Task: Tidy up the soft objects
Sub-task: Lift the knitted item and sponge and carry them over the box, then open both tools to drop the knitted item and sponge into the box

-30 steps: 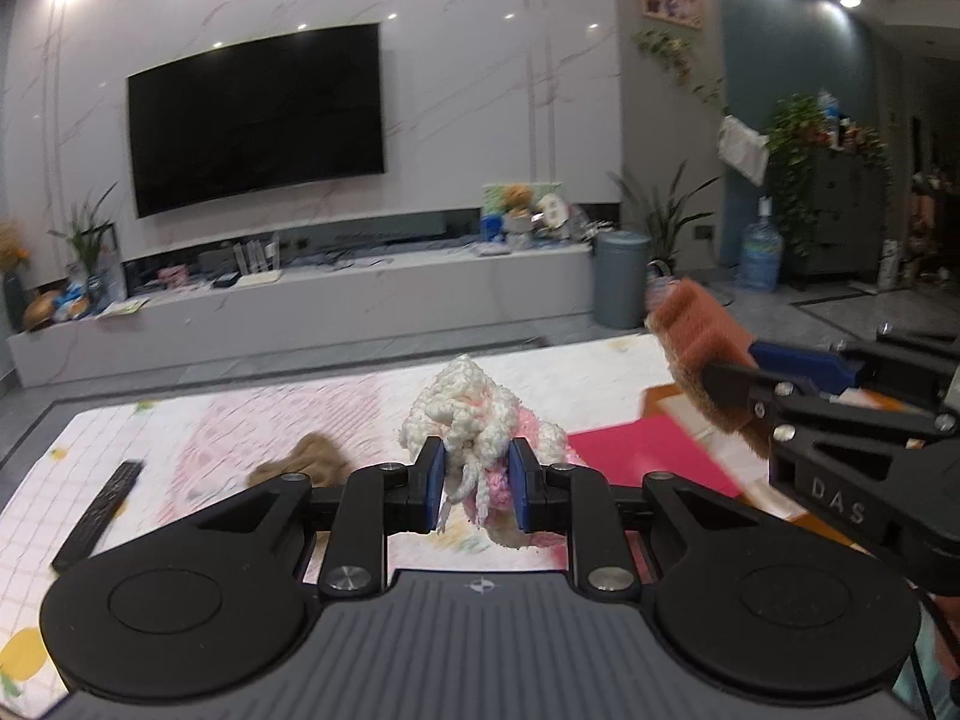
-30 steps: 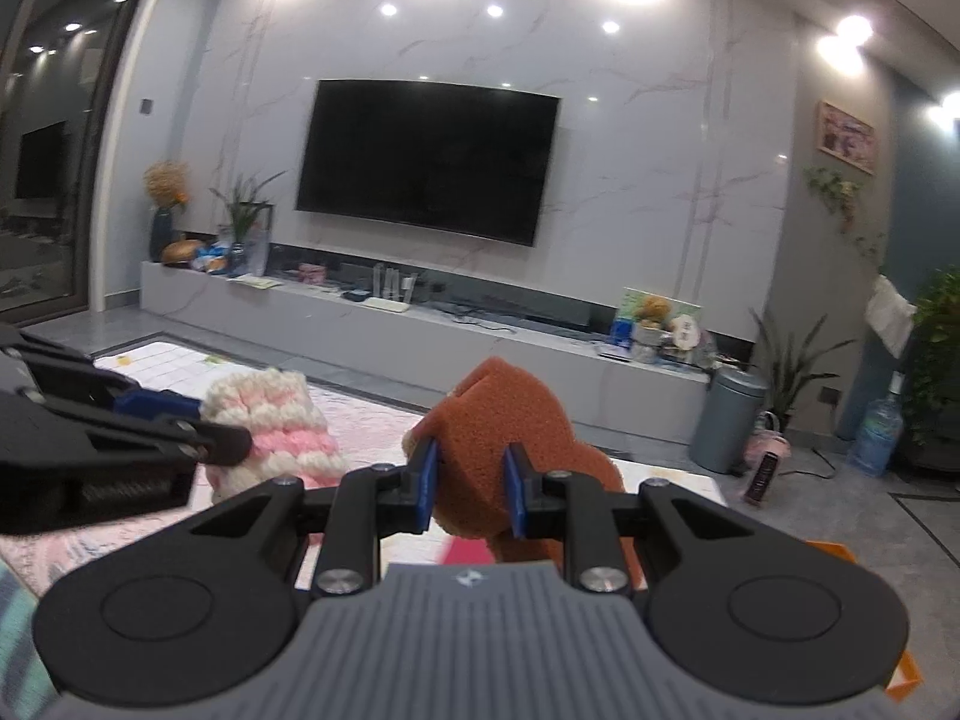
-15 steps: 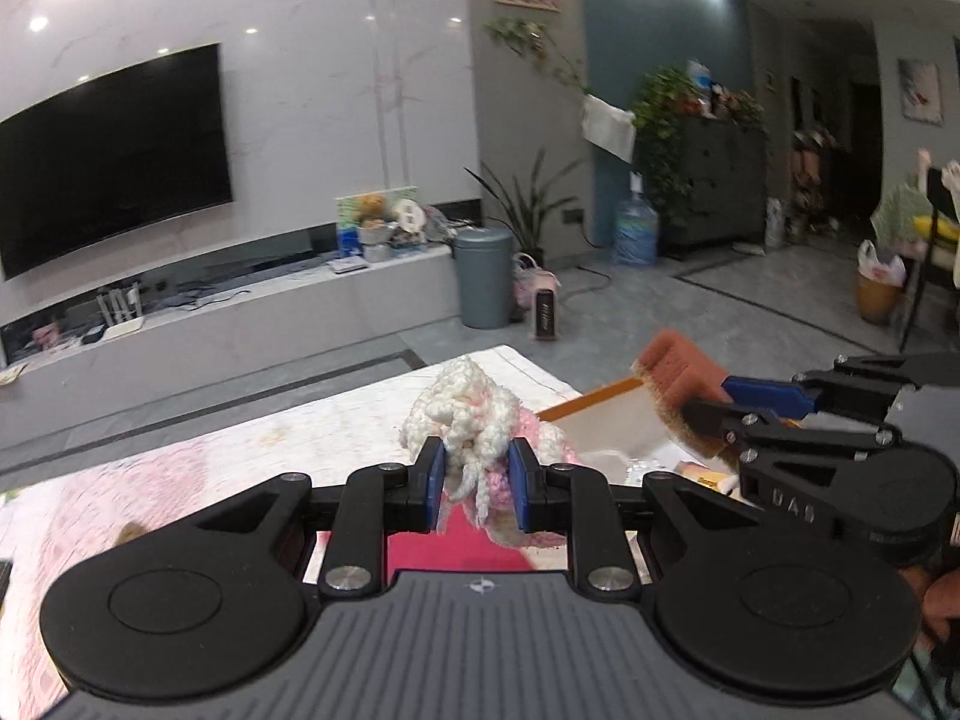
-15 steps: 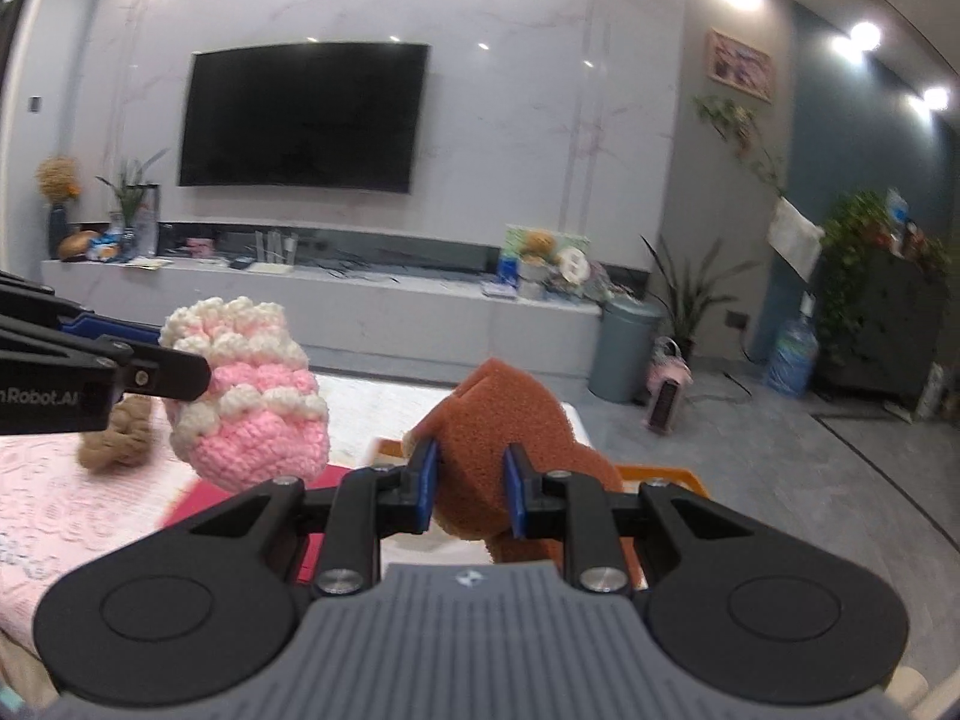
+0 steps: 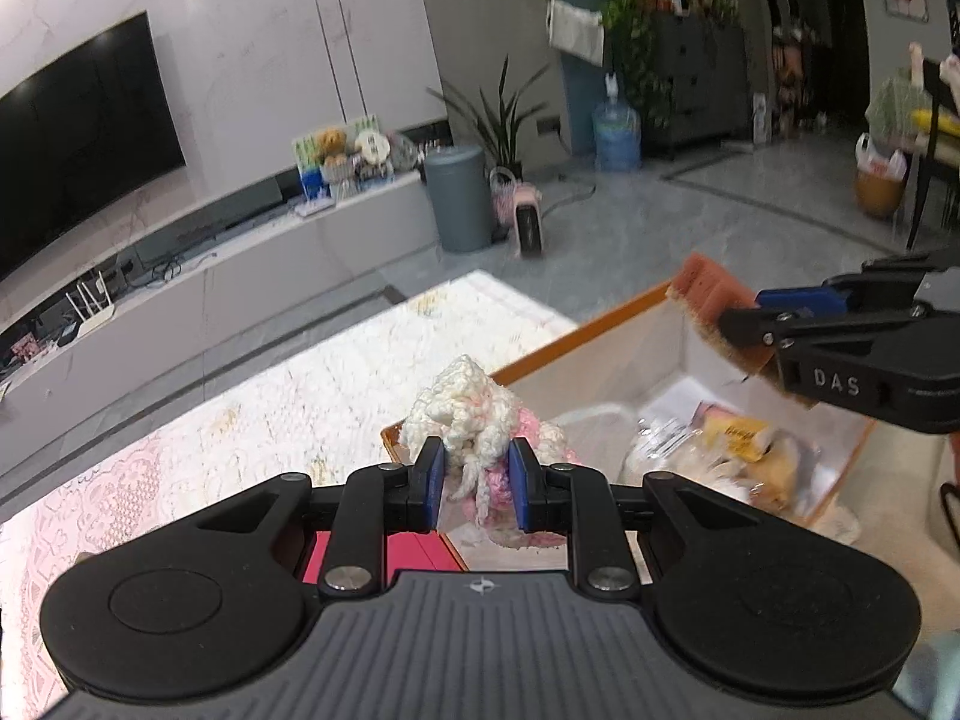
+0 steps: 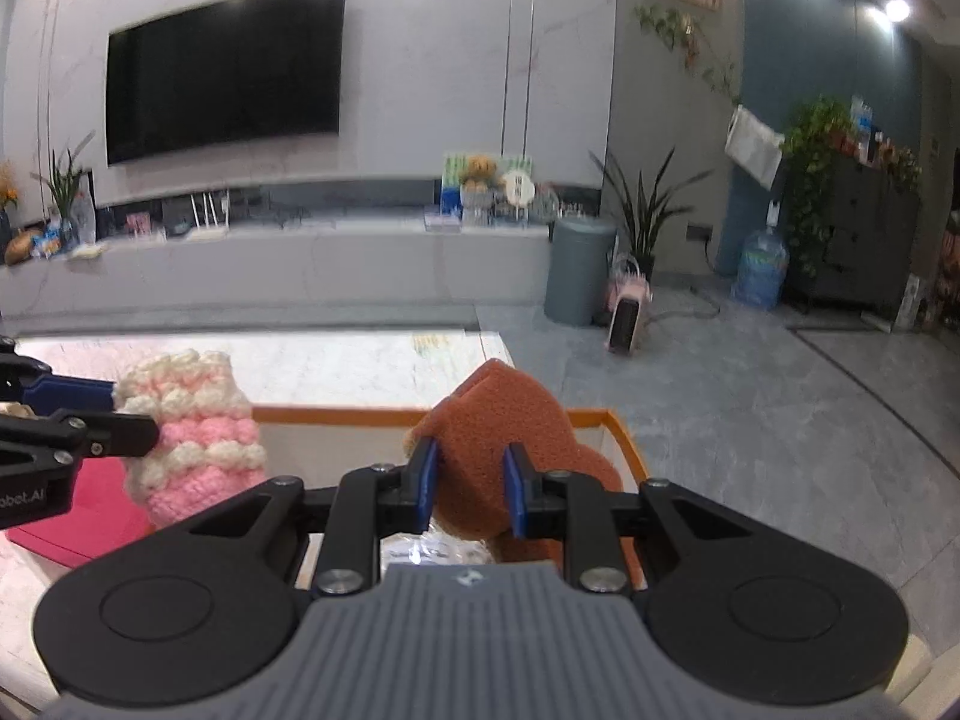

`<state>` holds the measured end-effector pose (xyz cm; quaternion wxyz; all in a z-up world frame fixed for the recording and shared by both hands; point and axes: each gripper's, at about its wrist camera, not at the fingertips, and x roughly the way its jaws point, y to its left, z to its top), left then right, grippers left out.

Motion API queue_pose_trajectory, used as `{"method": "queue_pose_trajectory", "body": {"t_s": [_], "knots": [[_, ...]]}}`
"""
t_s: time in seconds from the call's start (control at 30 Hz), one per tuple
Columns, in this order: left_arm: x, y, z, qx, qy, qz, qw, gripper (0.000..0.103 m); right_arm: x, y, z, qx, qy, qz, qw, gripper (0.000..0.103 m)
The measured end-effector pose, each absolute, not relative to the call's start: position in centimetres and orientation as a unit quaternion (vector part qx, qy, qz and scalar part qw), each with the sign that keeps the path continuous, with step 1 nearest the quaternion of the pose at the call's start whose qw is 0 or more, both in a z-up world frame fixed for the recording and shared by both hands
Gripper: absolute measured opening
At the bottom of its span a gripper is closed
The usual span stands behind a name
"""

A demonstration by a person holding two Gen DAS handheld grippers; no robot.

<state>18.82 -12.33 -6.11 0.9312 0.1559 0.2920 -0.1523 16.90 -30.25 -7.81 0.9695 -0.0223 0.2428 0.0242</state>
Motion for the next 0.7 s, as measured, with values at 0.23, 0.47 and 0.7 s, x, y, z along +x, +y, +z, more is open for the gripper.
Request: {"method": "queue_pose_trajectory", "body": {"t_s": [0.23,0.47,0.7], "knots": [[21.1,-13.8,-8.0,0.185,0.328,-0.143,0.916,0.025,21.1,-30.8,-10.2,-0.034,0.293,0.027,0.955,0.022],[22.5,-14.5,-9.2,0.207,0.349,-0.136,0.904,0.026,23.8,-30.6,-11.8,-0.039,0.334,0.039,0.941,0.023],[22.6,-14.7,-9.9,0.223,0.357,-0.130,0.898,0.029,25.1,-30.2,-12.7,-0.039,0.364,0.043,0.929,0.024]]}}
